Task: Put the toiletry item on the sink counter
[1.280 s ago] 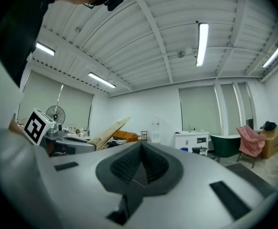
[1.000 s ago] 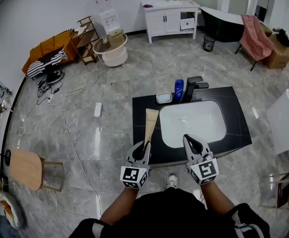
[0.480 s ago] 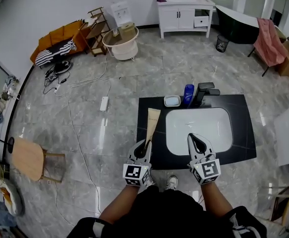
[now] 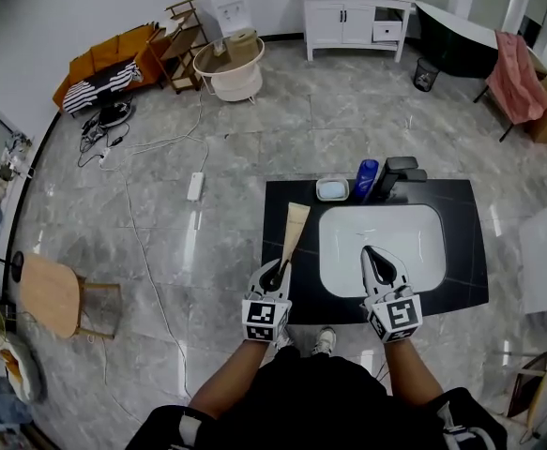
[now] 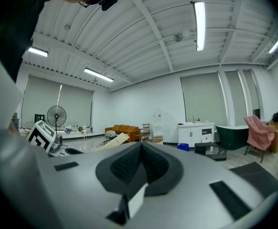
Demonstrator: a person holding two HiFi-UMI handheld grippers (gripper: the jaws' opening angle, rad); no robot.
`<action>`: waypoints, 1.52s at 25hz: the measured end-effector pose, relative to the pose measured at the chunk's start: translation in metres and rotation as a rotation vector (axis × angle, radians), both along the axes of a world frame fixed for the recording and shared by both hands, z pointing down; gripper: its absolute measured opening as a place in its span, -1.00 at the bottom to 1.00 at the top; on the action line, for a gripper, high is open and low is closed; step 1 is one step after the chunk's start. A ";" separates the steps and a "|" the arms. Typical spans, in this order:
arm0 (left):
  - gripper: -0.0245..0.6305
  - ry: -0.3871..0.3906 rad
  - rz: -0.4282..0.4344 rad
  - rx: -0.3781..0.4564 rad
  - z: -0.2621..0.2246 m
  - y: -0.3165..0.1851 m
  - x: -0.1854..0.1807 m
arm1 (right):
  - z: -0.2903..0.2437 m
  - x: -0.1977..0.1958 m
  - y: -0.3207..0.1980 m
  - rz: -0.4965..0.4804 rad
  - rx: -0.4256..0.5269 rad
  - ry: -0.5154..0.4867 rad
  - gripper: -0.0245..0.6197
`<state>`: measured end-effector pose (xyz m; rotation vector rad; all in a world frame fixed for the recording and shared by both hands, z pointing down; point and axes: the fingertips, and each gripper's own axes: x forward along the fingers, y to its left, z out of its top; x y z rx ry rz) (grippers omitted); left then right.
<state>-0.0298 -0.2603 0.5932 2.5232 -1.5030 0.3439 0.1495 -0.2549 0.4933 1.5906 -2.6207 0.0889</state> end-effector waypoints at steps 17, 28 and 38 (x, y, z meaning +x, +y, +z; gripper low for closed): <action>-0.78 -0.106 -0.091 -0.287 0.119 -0.039 -0.022 | 0.047 -0.032 -0.026 -0.099 -0.103 0.038 -0.90; -0.77 -0.123 -0.162 -0.434 0.179 -0.036 -0.032 | 0.059 -0.055 -0.026 -0.159 -0.132 0.061 -0.90; -0.49 -0.056 -0.167 -0.342 0.147 -0.041 -0.035 | 0.055 -0.068 -0.018 -0.174 -0.133 0.086 -0.90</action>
